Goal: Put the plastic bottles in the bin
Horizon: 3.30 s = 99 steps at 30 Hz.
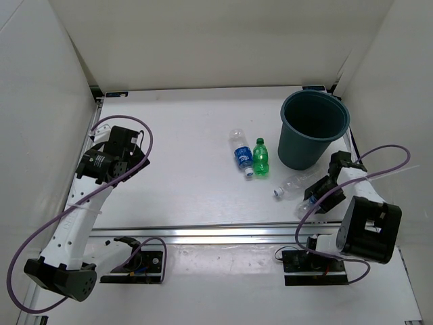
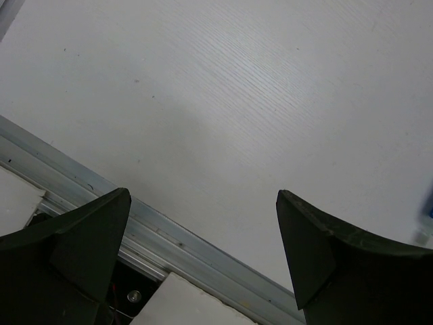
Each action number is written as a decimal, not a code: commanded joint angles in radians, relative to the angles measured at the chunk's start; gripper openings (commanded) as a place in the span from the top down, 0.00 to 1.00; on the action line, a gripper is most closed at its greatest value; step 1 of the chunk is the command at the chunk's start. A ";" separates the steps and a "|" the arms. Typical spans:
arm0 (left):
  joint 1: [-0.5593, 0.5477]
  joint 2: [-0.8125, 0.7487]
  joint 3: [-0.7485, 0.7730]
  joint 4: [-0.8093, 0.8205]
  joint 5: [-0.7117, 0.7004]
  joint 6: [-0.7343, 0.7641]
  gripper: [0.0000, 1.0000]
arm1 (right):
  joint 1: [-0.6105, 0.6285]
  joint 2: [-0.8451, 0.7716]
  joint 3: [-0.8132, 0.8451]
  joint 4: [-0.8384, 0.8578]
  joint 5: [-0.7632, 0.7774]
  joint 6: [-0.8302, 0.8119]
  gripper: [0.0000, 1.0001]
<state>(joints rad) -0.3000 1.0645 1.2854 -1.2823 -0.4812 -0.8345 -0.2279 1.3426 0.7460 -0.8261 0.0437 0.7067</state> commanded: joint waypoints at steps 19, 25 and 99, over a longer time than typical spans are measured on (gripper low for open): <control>0.006 0.071 -0.024 0.106 0.108 0.037 0.16 | 0.056 -0.125 0.987 -0.222 -0.030 0.082 0.75; -0.007 0.103 0.014 0.156 0.184 0.101 0.05 | 0.076 0.145 1.190 -0.151 -0.060 0.059 0.40; -0.016 0.379 0.178 0.267 0.309 0.012 0.22 | 0.030 -0.059 1.062 -0.601 -0.340 0.106 0.79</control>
<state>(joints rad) -0.3119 1.4456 1.4551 -1.0023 -0.1890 -0.7437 -0.1959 1.3029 1.5768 -1.2480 -0.2707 0.8238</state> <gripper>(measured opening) 0.793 0.560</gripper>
